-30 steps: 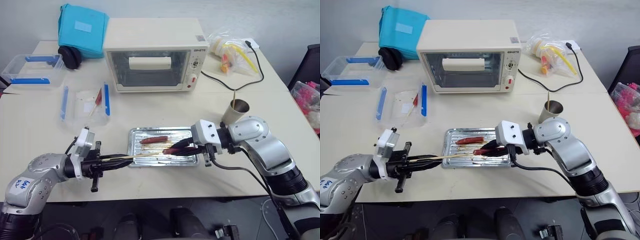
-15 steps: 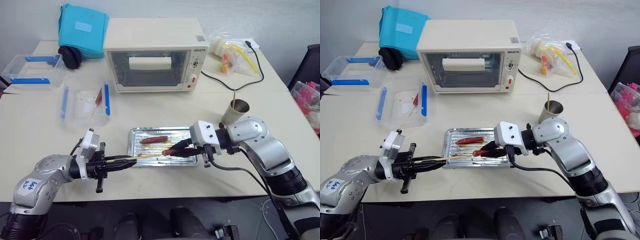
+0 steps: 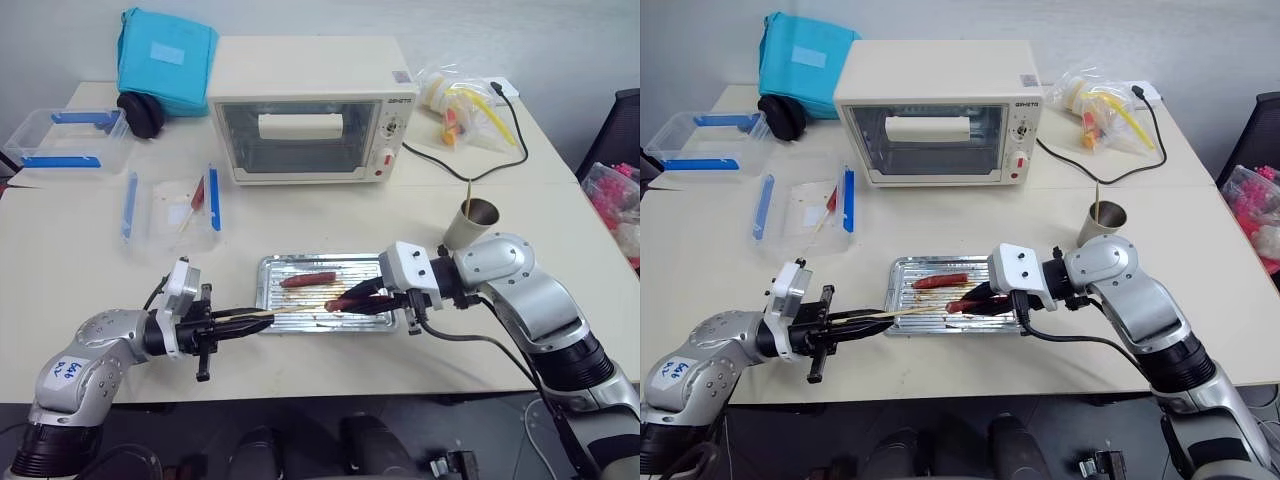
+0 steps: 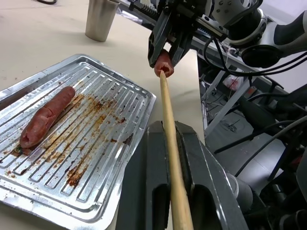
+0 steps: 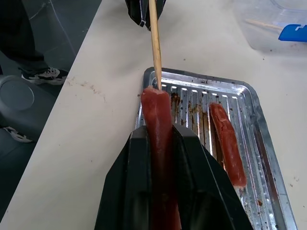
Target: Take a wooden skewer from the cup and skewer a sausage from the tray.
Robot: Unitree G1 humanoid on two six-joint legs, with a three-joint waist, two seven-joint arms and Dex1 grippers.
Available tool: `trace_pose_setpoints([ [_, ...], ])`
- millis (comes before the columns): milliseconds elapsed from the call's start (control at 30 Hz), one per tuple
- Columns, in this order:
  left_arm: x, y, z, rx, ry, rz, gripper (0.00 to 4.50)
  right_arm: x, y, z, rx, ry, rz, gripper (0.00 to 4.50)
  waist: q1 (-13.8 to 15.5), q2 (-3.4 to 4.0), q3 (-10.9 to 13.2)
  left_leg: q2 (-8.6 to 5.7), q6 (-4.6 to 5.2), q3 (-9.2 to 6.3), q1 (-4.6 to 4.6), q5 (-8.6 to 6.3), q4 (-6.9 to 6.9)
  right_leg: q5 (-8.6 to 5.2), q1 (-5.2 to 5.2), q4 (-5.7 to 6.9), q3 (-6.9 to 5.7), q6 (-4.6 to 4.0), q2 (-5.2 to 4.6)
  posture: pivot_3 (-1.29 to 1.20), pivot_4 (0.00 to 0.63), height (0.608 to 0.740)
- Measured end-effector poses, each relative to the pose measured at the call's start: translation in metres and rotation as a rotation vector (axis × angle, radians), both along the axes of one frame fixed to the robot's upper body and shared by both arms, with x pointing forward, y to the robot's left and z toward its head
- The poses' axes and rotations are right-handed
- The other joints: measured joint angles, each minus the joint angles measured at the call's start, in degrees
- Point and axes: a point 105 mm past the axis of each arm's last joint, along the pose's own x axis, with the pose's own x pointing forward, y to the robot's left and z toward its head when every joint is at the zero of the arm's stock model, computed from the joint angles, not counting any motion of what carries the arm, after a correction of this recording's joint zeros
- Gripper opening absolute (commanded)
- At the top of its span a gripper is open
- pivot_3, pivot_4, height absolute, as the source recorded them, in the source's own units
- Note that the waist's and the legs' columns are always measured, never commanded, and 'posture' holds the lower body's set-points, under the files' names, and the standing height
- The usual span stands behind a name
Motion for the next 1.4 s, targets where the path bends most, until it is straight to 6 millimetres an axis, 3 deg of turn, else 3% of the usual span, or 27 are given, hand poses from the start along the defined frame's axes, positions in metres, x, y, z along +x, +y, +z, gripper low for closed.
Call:
trace_pose_setpoints([
  [433, 0.001, -0.009, -0.005, -0.002, 0.010, -0.021, 0.00, -0.002, 0.004, -0.004, -0.012, 0.011, 0.016, 0.50, 0.0, 0.00, 0.0, 0.00, 0.00, 0.00, 0.00, 0.00, 0.04, 0.00, 0.00, 0.03, 0.00, 0.00, 0.00, 0.00, 0.150, 0.740],
  [1400, 0.027, -0.045, -0.004, -0.042, -0.010, -0.072, 0.00, 0.008, 0.000, 0.002, -0.056, -0.025, -0.009, 0.50, 0.1, 0.00, 0.0, 0.01, 0.01, -0.03, -0.02, 0.00, 0.36, 0.00, 0.02, 0.22, -0.02, 0.00, 0.02, 0.00, 0.150, 0.740],
])
